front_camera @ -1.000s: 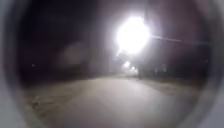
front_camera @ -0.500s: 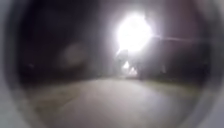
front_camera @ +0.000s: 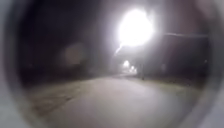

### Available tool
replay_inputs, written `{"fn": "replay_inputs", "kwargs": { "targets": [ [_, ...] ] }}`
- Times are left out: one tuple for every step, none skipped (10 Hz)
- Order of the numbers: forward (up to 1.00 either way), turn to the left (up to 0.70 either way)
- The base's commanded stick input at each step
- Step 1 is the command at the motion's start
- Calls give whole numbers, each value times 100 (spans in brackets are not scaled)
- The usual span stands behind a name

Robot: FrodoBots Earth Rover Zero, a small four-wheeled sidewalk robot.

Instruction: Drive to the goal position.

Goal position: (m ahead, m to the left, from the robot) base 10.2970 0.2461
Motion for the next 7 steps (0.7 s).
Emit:
{"fn": "replay_inputs", "kwargs": {
  "targets": [
    [100,0],
    [100,0],
    [100,0],
    [100,0],
    [100,0],
    [100,0],
    [100,0]
  ]
}}
